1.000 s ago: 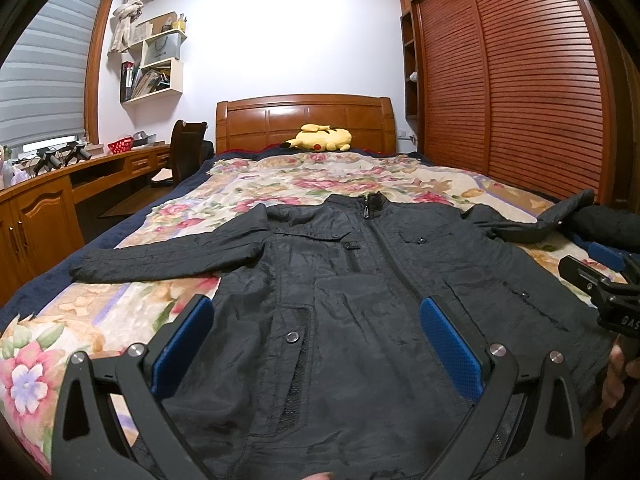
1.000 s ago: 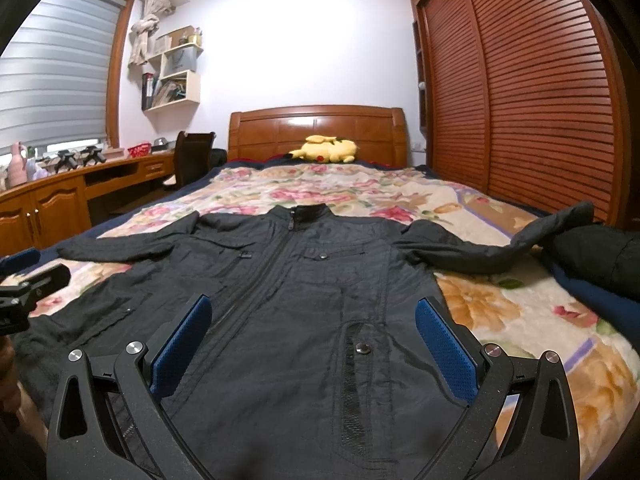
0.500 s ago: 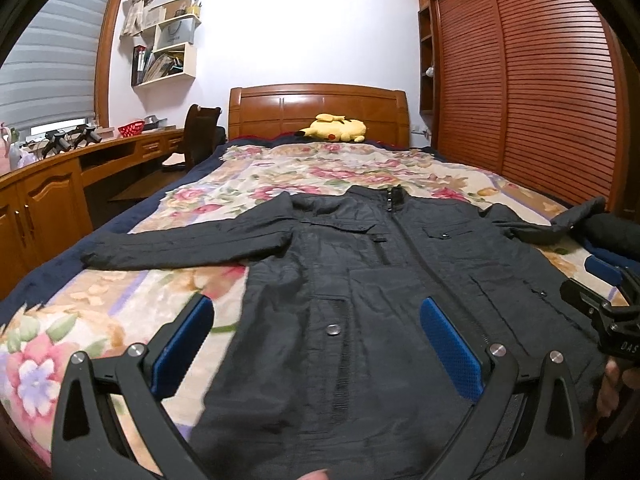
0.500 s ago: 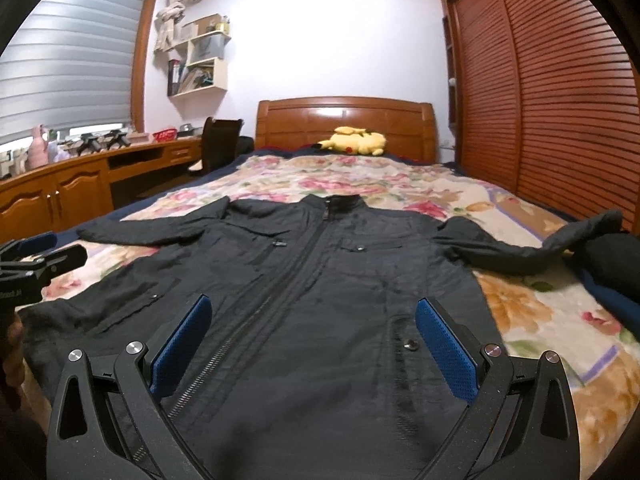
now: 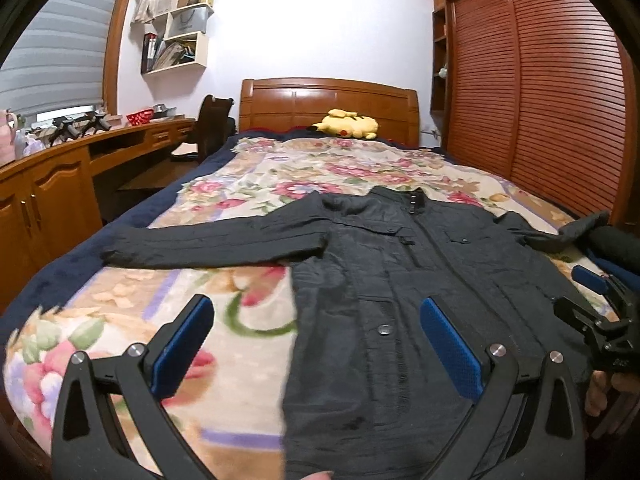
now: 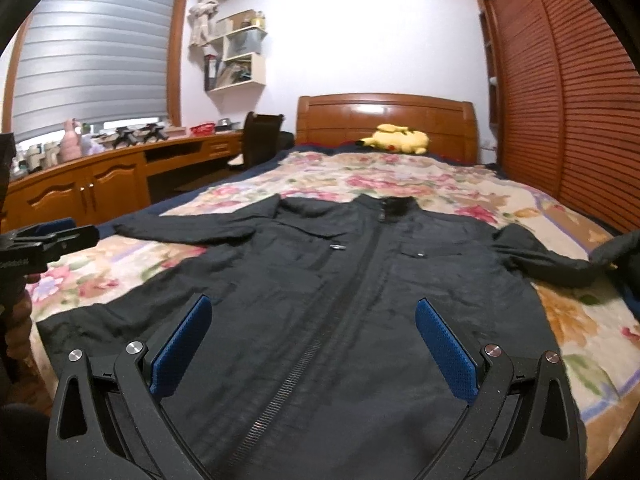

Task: Fold large clothes
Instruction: 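Move the left tool toward the cuff of the black jacket sleeve, then lower the left tool onto the sleeve cuff and close its fingers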

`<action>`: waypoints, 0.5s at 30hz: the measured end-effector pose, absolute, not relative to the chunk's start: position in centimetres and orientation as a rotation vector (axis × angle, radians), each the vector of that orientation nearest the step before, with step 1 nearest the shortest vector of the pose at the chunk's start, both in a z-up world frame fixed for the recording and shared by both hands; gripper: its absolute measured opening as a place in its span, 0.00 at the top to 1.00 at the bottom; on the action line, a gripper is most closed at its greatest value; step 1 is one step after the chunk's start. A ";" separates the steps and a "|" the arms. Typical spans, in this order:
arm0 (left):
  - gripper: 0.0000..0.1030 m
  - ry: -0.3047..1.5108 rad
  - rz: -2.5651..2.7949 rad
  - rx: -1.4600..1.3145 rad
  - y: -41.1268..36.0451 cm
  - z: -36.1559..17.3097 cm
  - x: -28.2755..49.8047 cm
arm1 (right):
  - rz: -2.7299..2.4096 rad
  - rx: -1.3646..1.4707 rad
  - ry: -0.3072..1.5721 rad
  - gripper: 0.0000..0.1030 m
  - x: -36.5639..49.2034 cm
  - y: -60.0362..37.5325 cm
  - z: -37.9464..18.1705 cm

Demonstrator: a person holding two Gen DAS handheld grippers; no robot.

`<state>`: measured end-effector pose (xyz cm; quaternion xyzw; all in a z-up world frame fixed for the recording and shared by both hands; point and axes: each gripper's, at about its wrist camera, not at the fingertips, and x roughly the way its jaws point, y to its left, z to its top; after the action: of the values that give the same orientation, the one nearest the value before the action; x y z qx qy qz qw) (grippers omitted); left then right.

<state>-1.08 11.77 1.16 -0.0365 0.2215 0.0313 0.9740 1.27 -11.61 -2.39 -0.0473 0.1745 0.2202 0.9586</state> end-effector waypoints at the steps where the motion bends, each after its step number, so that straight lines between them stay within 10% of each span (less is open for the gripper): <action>1: 0.00 0.452 0.079 -0.062 12.2 1.1 -1.0 | 0.457 -0.099 0.355 0.00 1.3 -11.2 -2.4; 15: 0.00 0.530 0.229 -0.009 20.7 0.2 1.1 | 0.527 -0.139 0.385 0.00 3.7 -6.1 -1.0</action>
<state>1.09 20.74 0.16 -0.0044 0.2611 0.1130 0.9587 3.75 -6.13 -1.01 -0.0683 0.1891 0.2586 0.9448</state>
